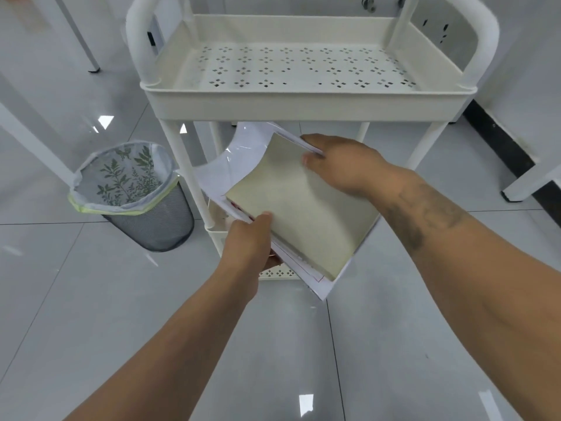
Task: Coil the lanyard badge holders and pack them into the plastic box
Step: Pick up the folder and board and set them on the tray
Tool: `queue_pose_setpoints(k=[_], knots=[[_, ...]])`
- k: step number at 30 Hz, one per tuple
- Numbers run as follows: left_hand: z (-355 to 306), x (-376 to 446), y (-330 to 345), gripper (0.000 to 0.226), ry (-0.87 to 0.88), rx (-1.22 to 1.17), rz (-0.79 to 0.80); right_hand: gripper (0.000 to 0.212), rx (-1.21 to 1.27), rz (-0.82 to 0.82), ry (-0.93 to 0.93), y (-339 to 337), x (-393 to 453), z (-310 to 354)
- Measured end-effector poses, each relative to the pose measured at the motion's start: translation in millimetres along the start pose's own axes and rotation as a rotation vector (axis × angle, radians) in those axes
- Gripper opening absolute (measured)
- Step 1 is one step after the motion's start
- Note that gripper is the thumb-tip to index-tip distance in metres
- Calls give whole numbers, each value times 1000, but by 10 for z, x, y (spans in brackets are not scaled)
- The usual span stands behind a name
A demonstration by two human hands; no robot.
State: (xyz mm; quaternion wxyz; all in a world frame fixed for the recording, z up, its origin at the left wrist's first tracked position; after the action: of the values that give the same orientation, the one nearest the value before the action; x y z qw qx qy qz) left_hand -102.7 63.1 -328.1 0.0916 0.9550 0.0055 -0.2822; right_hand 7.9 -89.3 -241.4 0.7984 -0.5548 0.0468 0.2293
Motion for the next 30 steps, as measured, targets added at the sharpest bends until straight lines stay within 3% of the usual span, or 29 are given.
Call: queue_pose_setpoints(k=[7, 13, 17, 22, 26, 30], knots=[[-15, 115, -4, 26, -14, 60, 41, 19, -61, 36, 11, -165, 253, 4], [118, 295, 256, 25, -135, -82, 127, 41, -81, -1, 7, -146, 624, 15], [170, 401, 487, 25, -230, -192, 240, 20, -85, -9, -37, -55, 790, 7], [266, 420, 538, 38, -324, -189, 301, 45, -116, 16, -117, 184, 988, -16], [186, 354, 487, 28, -248, -96, 301, 50, -148, 40, -131, 424, 1095, -111], [-53, 278, 366, 16, 26, 189, 174, 54, -210, -16, -133, 454, 1034, -122]])
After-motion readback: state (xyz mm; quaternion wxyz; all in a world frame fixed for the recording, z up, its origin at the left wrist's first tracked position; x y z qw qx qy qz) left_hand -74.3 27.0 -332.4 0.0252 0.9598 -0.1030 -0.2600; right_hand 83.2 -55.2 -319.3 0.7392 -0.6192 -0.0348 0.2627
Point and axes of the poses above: each hand's wrist, its own x-axis towards the middle knuckle, its own y-axis out of the palm, z = x × y, the point moved 8 cm from there along x, towards the middle knuckle, and after that the axes turned 15 degrees about z, right-handed, at the moved point
